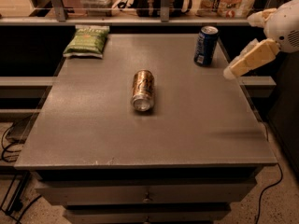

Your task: Pick pepsi can

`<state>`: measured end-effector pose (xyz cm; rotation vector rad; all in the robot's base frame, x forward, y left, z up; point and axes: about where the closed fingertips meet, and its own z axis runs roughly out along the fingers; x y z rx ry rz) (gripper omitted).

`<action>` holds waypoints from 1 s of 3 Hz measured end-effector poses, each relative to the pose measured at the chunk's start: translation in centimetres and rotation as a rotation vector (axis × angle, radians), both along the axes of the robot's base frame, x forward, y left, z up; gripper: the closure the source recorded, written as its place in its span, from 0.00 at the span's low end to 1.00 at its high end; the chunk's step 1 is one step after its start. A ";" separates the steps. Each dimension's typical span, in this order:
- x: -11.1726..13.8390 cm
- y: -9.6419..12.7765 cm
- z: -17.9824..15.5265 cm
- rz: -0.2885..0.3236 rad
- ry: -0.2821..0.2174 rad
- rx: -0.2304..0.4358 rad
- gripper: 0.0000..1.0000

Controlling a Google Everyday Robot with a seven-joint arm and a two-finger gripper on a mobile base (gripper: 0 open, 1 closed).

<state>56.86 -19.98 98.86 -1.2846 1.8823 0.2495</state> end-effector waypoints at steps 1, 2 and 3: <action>0.0 0.0 0.0 0.000 0.000 0.000 0.00; 1.9 0.5 -1.0 -0.037 -0.010 0.040 0.00; 5.2 0.7 -2.7 -0.098 -0.015 0.124 0.00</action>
Offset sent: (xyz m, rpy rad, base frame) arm 0.0554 0.0097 -0.0288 0.1179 -0.0288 -0.1155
